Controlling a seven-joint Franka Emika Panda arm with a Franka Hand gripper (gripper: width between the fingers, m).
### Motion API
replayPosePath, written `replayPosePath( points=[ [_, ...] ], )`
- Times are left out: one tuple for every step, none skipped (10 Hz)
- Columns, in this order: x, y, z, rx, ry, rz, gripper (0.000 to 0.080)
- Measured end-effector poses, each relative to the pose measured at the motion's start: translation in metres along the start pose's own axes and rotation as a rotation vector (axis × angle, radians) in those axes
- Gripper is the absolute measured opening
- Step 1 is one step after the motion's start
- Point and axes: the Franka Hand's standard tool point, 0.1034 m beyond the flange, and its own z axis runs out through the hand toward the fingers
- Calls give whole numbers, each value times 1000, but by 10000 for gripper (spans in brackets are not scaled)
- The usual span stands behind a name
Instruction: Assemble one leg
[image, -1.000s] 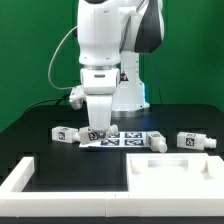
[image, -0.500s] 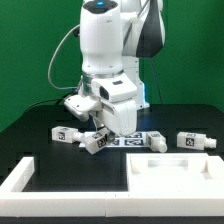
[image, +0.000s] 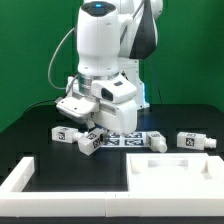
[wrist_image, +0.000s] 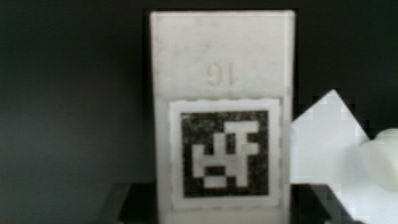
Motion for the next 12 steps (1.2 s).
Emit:
replayPosePath(
  points=[
    [3,7,5,1,9,-24,287],
    [5,12,7,6,15,-75,287],
    [6,19,8,16,26,-124,287],
    [8,26,8,16,23,-170,287],
    [10,29,9,21,18,-209,287],
    [12,32,8,24,15,-228,287],
    [13,32,8,36,5,-290,287],
    [12,27,9,47,-2,-331,287],
    [11,26,9,47,-3,-305,287],
    [10,26,10,49,-4,-304,394],
    [10,25,10,49,-4,-300,557],
    [10,25,10,49,-3,-297,557]
  ],
)
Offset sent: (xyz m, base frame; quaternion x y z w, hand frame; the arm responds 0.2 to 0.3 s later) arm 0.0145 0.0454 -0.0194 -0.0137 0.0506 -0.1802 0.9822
